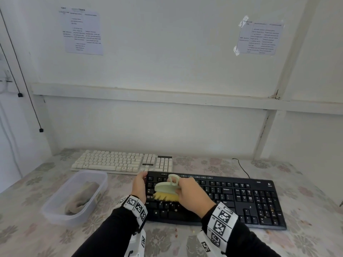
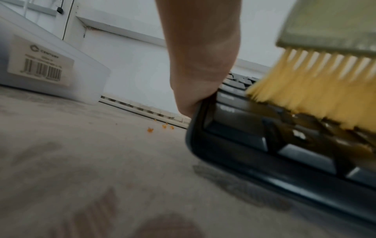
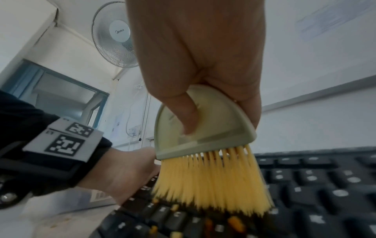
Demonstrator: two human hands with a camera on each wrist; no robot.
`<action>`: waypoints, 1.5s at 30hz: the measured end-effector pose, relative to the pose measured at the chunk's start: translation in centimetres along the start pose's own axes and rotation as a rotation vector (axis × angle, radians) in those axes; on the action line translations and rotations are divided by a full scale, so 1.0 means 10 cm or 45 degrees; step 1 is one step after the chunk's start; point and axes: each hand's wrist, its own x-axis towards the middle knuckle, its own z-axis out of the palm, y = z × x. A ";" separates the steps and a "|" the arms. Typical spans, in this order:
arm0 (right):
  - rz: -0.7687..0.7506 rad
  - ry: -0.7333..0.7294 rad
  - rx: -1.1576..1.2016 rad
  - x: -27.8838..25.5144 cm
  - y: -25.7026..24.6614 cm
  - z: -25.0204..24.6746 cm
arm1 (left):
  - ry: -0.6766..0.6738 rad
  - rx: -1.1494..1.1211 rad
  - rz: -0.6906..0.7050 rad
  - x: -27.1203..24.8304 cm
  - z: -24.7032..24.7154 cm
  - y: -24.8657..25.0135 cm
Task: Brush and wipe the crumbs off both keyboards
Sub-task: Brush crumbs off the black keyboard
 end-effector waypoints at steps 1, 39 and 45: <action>0.025 0.004 -0.019 -0.02 0.07 -0.03 | -0.001 -0.004 -0.022 -0.02 0.01 0.01; 0.370 0.162 0.138 -0.48 0.99 -0.36 | -0.017 -0.030 -0.051 -0.07 0.03 0.02; 0.619 0.182 -0.172 -0.61 1.14 -0.65 | -0.011 -0.010 -0.059 -0.09 0.03 0.03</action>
